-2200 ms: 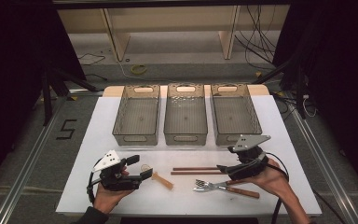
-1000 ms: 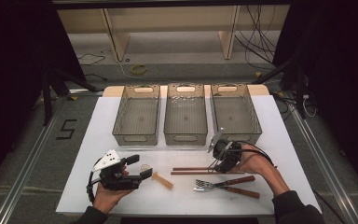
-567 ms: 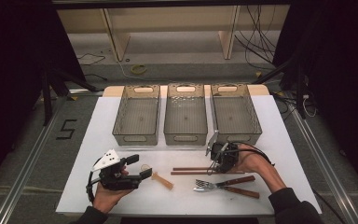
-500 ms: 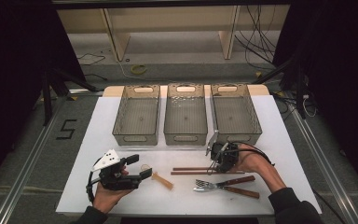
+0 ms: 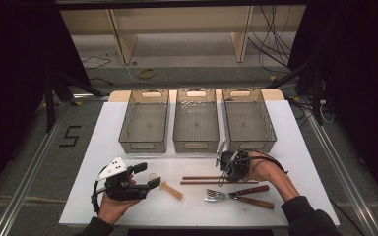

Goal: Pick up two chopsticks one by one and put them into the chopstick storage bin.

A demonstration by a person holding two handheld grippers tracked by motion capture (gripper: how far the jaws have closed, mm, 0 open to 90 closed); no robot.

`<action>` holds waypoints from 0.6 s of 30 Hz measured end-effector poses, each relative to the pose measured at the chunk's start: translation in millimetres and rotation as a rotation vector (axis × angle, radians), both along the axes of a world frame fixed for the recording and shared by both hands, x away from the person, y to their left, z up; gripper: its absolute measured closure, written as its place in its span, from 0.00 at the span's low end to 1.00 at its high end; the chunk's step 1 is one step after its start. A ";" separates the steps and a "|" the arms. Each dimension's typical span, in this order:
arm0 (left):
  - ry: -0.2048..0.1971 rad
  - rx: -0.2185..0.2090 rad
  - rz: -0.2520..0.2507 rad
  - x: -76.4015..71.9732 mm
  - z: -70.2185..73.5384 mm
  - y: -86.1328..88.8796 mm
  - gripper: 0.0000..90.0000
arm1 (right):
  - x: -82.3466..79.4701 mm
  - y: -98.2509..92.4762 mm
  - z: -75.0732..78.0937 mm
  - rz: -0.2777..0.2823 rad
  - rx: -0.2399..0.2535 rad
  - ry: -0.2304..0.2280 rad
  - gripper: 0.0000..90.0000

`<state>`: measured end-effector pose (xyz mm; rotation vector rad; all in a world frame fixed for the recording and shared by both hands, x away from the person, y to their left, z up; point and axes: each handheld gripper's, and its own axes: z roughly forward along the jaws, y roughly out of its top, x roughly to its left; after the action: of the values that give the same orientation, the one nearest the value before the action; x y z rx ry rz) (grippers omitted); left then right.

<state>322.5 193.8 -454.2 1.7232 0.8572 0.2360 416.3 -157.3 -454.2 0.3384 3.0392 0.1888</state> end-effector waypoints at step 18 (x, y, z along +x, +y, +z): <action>0.000 -0.001 -0.001 0.0 0.3 0.2 0.21 | -0.8 6.5 0.2 0.104 -0.041 -0.002 0.94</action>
<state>322.5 194.0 -454.0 1.7233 0.8565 0.2348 415.5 -150.8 -454.0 0.1770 3.0554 0.1335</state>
